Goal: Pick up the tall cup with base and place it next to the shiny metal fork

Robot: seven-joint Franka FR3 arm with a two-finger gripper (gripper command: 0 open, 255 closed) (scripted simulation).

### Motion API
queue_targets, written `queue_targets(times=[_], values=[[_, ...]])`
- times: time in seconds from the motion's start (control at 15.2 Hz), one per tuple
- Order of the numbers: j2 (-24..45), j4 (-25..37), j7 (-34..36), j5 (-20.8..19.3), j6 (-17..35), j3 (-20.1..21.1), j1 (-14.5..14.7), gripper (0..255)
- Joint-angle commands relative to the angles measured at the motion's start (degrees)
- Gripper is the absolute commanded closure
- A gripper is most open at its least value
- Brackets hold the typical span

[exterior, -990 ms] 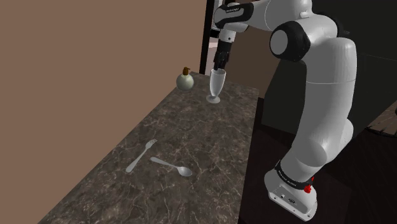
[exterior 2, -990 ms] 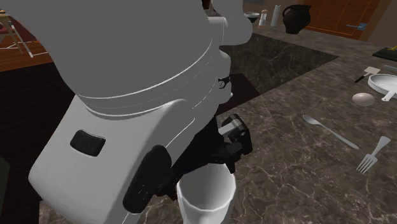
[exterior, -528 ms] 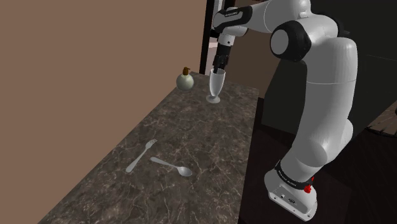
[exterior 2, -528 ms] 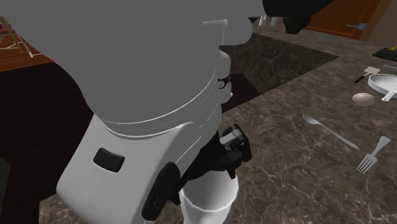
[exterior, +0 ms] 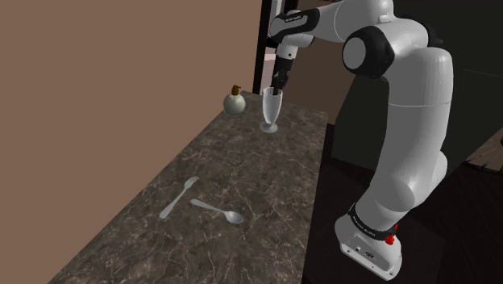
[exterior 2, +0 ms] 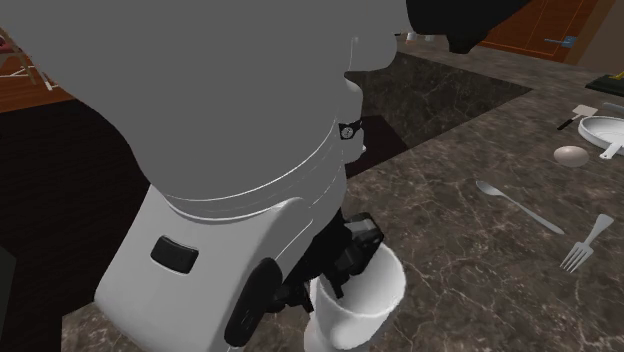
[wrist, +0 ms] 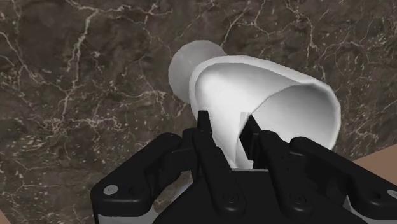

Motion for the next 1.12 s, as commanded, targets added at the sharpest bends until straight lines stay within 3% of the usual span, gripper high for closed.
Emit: queue_targets(times=[0.0, 0.4, 1.06], values=[[0.11, -0.12, -0.03, 0.0, 0.02, 0.02, 0.0, 255], [0.3, 0.34, 0.1, 0.03, -0.25, 0.07, 0.01, 255], [-0.75, 6.48, 1.44, -0.51, -7.24, -0.16, -0.42, 255]])
